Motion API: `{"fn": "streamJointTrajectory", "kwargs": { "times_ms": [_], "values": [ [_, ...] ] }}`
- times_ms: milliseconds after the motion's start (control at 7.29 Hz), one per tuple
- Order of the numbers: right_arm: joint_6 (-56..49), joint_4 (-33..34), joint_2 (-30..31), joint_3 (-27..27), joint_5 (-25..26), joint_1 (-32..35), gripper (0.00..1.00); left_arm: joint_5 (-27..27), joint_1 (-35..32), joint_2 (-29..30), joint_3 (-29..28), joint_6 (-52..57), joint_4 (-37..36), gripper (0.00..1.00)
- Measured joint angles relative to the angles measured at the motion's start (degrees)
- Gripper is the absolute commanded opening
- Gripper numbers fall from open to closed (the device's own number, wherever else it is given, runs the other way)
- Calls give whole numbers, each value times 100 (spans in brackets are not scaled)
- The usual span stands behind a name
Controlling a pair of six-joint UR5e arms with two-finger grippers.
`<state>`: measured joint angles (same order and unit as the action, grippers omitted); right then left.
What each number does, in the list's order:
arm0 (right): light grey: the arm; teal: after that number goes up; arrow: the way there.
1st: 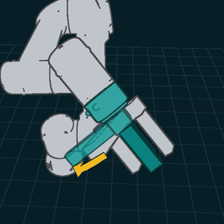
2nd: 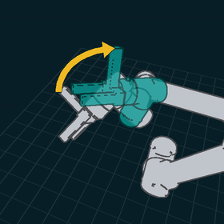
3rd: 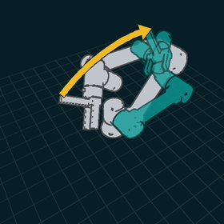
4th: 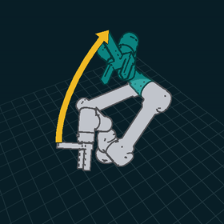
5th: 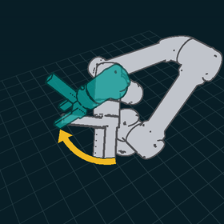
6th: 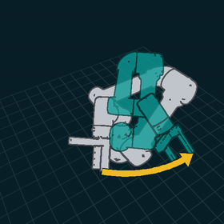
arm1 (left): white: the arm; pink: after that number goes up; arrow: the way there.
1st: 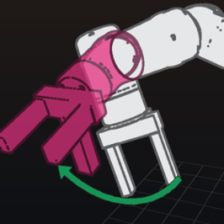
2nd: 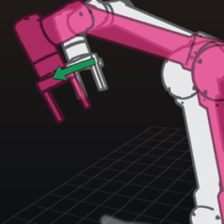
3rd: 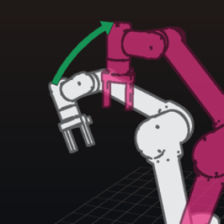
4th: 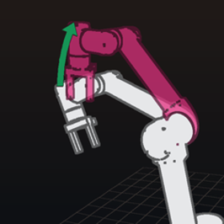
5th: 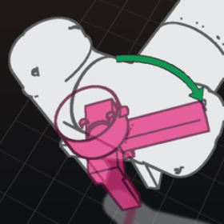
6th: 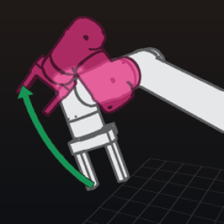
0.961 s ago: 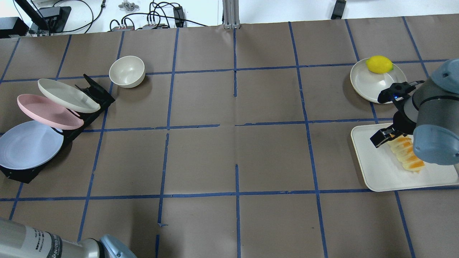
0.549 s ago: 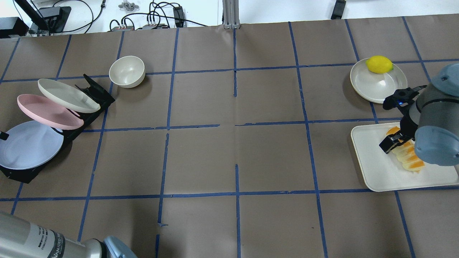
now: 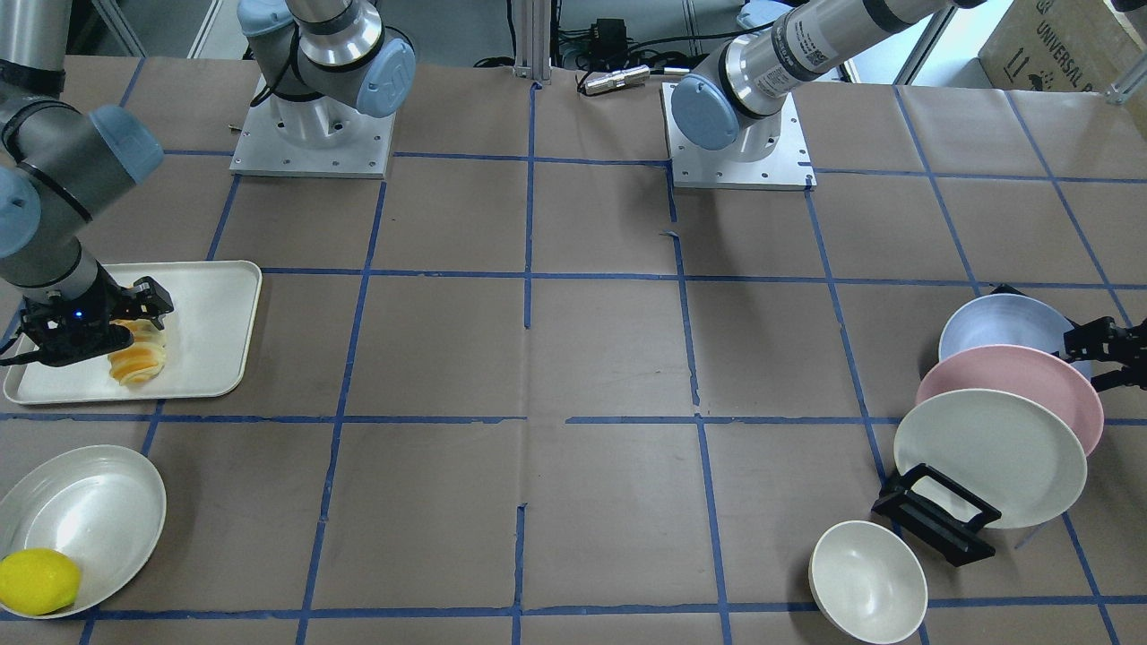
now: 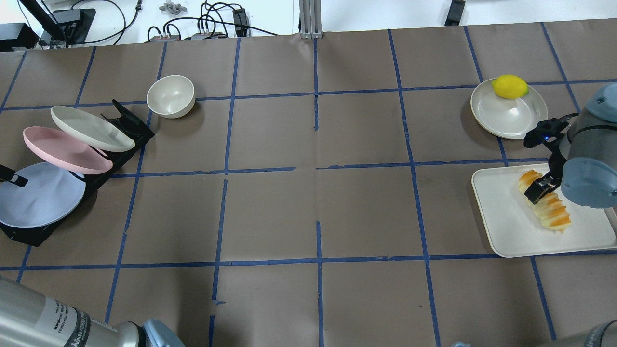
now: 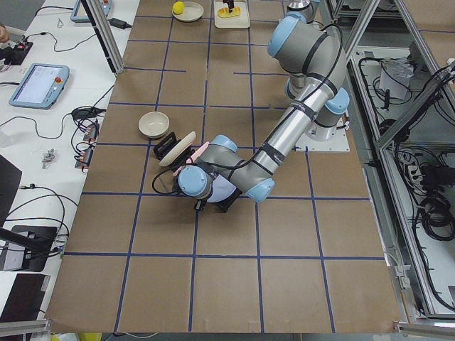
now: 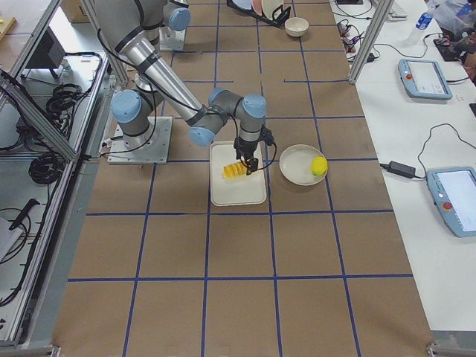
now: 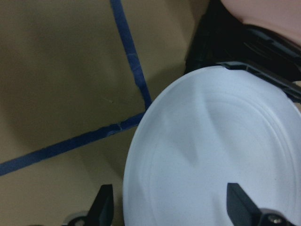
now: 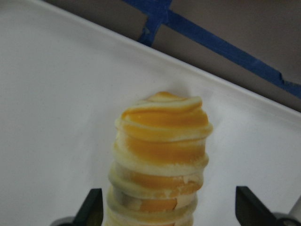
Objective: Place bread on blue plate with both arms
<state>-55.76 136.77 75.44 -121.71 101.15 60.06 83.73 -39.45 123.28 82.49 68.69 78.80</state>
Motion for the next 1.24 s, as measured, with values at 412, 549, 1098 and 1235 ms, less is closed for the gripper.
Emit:
{"fn": "streamJointTrajectory", "kwargs": {
  "times_ms": [412, 549, 1098, 1235],
  "values": [
    [18, 62, -138, -40, -247, 2, 59, 9, 15, 103, -9, 11, -59, 17],
    [37, 25, -128, -46, -262, 4, 34, 9, 20, 100, -20, 5, -72, 11],
    [17, -23, 28, -30, -204, 16, 3, 20, 53, 124, -462, 9, 161, 7],
    [72, -114, 217, -6, -197, 32, 4, 19, 102, 92, -547, 32, 292, 6]
  ]
}}
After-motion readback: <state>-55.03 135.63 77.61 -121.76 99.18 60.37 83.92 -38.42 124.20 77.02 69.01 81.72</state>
